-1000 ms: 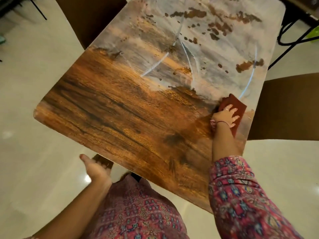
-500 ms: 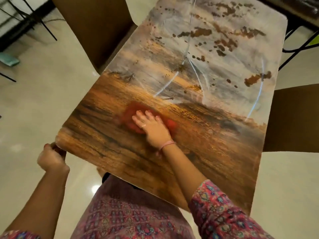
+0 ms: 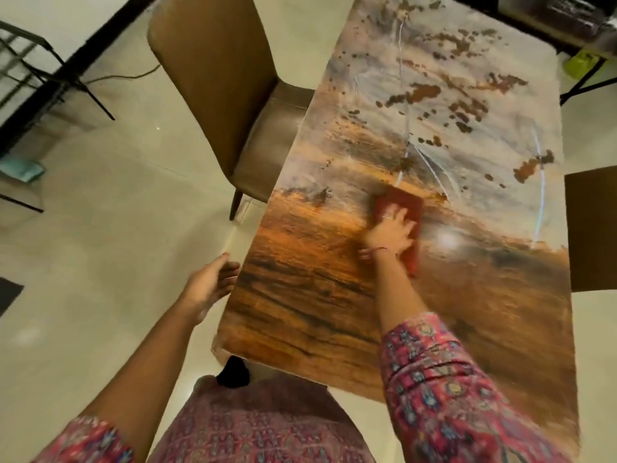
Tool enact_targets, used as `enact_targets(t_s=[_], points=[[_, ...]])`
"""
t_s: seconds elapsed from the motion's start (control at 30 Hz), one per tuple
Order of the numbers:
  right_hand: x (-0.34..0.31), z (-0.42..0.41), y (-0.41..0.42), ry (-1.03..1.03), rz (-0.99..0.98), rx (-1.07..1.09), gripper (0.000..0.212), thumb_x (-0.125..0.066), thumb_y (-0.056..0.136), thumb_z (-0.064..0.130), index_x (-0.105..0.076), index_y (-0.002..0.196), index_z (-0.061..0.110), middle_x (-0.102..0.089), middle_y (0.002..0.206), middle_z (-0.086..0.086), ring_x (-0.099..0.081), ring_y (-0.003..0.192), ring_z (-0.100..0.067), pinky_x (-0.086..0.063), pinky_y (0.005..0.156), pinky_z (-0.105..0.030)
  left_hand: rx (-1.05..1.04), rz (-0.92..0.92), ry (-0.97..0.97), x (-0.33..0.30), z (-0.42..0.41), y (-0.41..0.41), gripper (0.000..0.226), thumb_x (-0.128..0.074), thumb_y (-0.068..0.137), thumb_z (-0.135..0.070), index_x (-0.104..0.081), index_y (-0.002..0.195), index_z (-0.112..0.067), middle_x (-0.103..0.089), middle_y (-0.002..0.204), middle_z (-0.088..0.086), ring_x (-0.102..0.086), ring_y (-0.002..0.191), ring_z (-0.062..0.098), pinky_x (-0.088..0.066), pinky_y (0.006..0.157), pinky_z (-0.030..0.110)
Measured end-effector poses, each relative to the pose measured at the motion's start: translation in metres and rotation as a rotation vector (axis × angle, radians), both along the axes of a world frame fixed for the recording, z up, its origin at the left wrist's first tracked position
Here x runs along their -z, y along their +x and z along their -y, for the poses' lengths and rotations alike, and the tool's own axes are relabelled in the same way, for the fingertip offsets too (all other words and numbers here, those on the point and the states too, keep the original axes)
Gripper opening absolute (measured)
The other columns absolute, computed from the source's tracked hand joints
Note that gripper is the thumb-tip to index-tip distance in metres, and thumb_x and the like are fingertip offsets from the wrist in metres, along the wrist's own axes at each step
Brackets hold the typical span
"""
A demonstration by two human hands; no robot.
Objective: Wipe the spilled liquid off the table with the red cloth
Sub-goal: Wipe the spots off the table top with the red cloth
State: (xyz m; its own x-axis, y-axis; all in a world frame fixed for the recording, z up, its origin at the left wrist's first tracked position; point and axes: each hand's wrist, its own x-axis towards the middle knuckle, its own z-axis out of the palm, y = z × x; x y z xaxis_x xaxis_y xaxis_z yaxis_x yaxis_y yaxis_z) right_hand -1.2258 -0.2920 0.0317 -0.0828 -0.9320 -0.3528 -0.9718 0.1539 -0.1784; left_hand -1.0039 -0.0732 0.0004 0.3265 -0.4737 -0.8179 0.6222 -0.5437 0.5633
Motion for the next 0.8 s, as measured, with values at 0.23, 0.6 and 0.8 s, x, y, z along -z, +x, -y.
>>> enact_targets(t_s=[0.23,0.6,0.8], points=[[0.011,-0.138,0.108,0.002,0.109,-0.771,0.069,-0.039,0.094,0.006,-0.008,0.153,0.023,0.001,0.161,0.001,0.004,0.147,-0.031,-0.006,0.115,-0.054,0.074,-0.018,-0.026,0.003,0.018,0.003,0.027,-0.052,0.093,-0.037,-0.070,0.089,-0.018,-0.071,0.075,-0.004,-0.064,0.064,0.007,-0.048,0.059,0.022],[0.012,-0.009,0.125,0.038,0.095,-0.684,0.076,-0.040,0.091,-0.004,-0.008,0.153,0.028,0.001,0.161,0.005,0.003,0.147,-0.027,-0.005,0.116,-0.053,-0.079,-0.091,0.010,0.001,0.020,-0.008,0.036,-0.044,0.096,-0.042,-0.068,0.086,-0.017,-0.070,0.089,0.002,-0.062,0.087,0.018,-0.047,0.067,0.029],[0.011,0.059,0.143,0.113,0.041,-0.595,0.080,-0.047,0.090,0.000,-0.005,0.152,0.027,0.006,0.161,0.004,0.006,0.147,-0.031,-0.006,0.115,-0.057,-0.113,-0.082,0.021,0.000,0.023,-0.010,0.043,-0.039,0.096,-0.048,-0.065,0.091,-0.015,-0.066,0.099,0.003,-0.058,0.095,0.018,-0.044,0.069,0.028]])
